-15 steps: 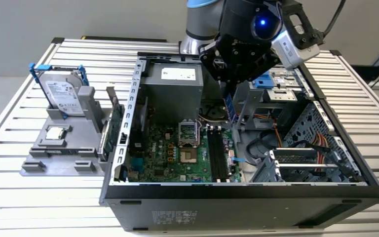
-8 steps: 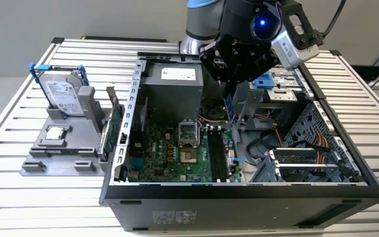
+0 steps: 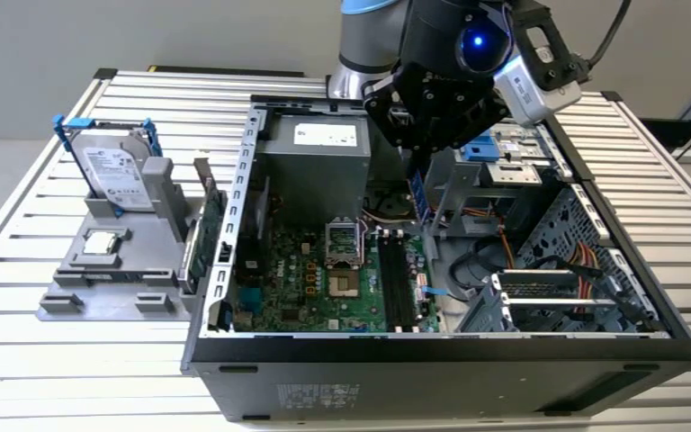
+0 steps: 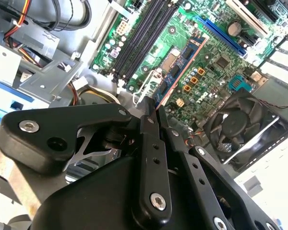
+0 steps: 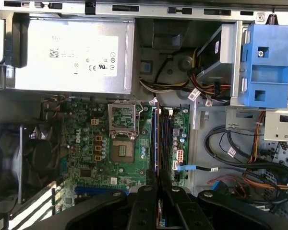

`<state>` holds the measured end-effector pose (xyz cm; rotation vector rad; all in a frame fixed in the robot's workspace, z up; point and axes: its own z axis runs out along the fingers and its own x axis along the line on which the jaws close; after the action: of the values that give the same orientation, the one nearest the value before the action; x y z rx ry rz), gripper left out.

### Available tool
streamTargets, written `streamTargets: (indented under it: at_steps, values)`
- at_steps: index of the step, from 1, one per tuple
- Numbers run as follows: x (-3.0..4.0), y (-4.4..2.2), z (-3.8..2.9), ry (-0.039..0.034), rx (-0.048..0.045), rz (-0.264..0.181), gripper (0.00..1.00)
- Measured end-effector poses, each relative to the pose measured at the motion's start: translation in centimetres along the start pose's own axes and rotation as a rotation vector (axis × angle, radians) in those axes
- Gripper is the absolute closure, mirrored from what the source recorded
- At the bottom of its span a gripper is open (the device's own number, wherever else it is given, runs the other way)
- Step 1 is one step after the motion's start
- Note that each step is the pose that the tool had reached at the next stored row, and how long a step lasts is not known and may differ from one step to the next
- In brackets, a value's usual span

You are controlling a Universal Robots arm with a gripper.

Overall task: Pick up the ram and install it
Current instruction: 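Insert the ram into the slot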

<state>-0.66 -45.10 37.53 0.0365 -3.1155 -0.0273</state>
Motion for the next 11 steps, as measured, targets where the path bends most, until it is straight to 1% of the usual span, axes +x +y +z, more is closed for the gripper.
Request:
streamTargets:
  at_steps: [11]
  values:
    - [0.00,0.00,0.03,-0.0001,-0.0002,0.006,1.00]
